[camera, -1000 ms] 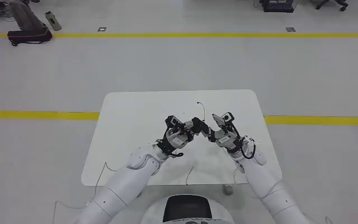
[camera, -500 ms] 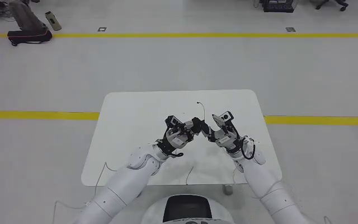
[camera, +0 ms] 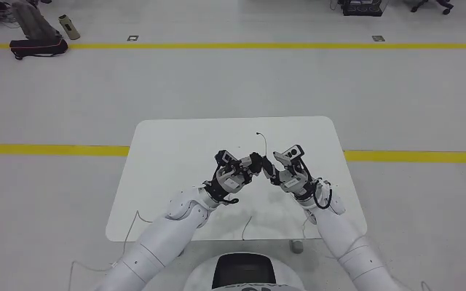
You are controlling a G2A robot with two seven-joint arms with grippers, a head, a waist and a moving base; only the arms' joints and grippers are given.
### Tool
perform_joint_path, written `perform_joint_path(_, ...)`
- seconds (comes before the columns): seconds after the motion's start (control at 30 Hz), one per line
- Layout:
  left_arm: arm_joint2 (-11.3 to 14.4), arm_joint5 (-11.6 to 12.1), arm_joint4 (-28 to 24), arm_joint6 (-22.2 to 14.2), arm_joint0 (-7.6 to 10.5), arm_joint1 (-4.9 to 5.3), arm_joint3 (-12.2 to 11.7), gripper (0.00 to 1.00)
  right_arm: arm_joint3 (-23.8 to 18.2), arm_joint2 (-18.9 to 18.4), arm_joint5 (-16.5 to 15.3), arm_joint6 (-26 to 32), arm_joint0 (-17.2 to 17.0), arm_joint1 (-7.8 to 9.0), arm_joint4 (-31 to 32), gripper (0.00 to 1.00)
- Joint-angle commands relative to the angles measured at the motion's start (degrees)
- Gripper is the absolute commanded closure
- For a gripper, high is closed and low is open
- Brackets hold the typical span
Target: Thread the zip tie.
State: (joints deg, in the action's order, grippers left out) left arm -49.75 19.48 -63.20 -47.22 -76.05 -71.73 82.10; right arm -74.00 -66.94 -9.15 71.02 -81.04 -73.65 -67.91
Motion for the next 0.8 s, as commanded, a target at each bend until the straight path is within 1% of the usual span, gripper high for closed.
perform_joint_path(0.0, 0.0, 0.0, 0.0, 0.0, 0.00, 0.00, 0.0, 1.00, 0.0, -0.1, -0.1, -0.1, -0.1, -0.03, 0.1, 0.76)
perform_joint_path(0.63, 0.0, 0.0, 0.0, 0.0, 0.00, 0.00, 0.0, 1.00, 0.3, -0.1, -0.7, -0.4, 0.2, -0.58, 0.4, 0.79)
perform_joint_path(0.77, 0.0, 0.0, 0.0, 0.0, 0.00, 0.00, 0.0, 1.00, 0.5, 0.0, -0.9, -0.4, 0.3, -0.73, 0.5, 0.81)
